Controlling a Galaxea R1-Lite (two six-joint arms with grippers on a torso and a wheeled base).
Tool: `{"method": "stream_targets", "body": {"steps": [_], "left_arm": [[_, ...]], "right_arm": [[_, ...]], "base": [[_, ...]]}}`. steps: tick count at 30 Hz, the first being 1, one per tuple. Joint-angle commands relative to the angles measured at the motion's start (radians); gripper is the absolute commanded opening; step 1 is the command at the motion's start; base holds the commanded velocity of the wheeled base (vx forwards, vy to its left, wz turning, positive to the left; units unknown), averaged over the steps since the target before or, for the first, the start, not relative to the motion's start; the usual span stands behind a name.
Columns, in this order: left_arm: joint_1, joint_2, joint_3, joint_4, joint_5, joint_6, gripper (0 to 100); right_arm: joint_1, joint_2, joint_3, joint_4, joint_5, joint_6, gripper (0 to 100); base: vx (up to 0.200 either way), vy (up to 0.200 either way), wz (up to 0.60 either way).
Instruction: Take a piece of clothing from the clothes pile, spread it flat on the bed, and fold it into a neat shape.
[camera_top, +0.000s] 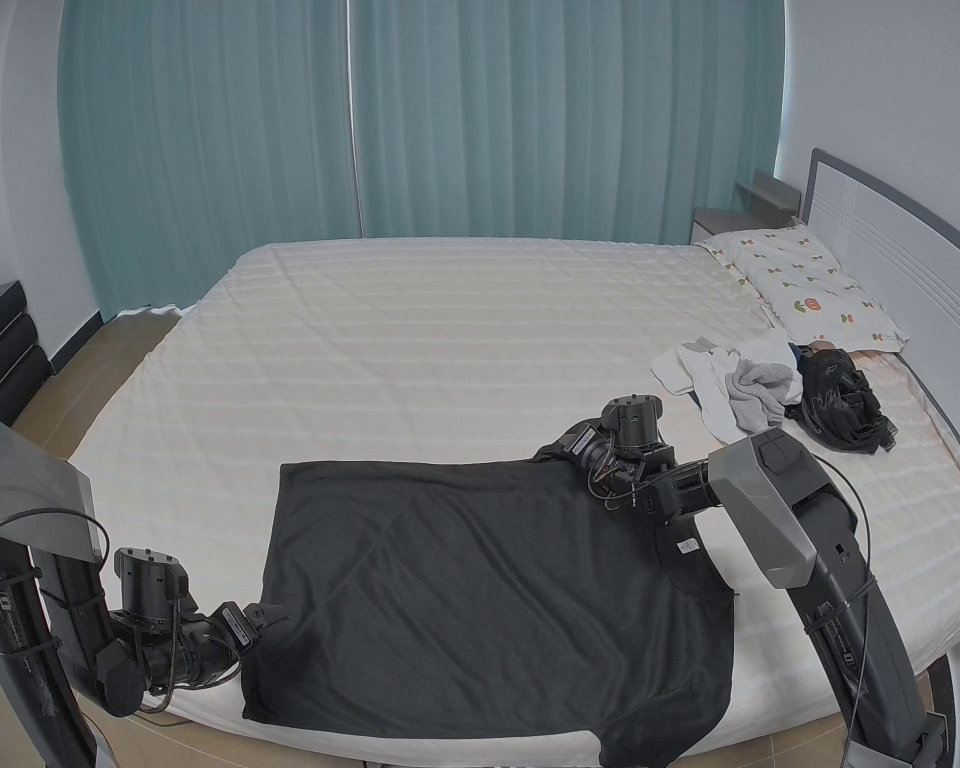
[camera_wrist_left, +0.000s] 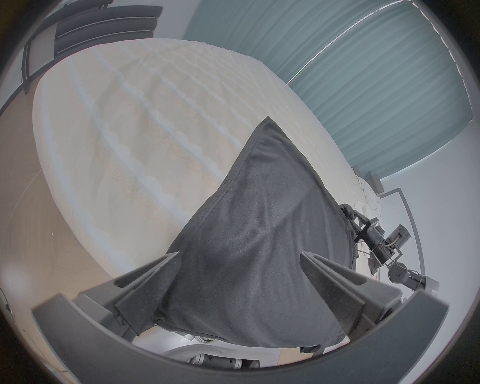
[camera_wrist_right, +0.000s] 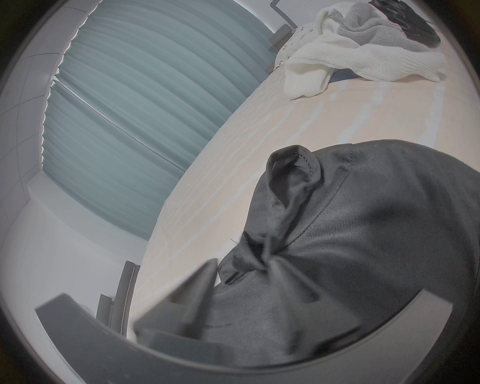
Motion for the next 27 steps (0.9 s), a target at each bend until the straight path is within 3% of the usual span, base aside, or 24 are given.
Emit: {"method": "stream_targets", "body": {"steps": [1,8,12,18,19,27], "left_arm": [[0.000,0.001,0.001,-0.001,0.000,0.000,100],[0.000,0.001,0.004,-0.001,0.002,0.000,100],[-0.002,0.001,0.009,-0.001,0.000,0.000,100],[-0.002,0.001,0.009,0.001,0.000,0.000,100],[-0.003,0.001,0.009,0.001,0.000,0.000,100],[-0.003,0.001,0.015,0.001,0.000,-0.002,100]], "right_arm": [[-0.001,0.022,-0.028,-0.003,-0.005,0.000,0],[0.004,0.005,-0.046,-0.044,-0.048,-0.003,0],[0.025,-0.002,-0.046,-0.156,-0.048,-0.021,0],[0.033,0.001,-0.046,-0.177,-0.048,-0.066,0],[0.034,0.005,-0.046,-0.182,-0.047,-0.078,100],[0.048,0.024,-0.046,-0.279,-0.031,-0.107,100]], "base": [[0.000,0.000,0.00],[0.000,0.000,0.00],[0.000,0.000,0.00],[0.000,0.000,0.00],[0.000,0.000,0.00],[0.000,0.000,0.00]]}}
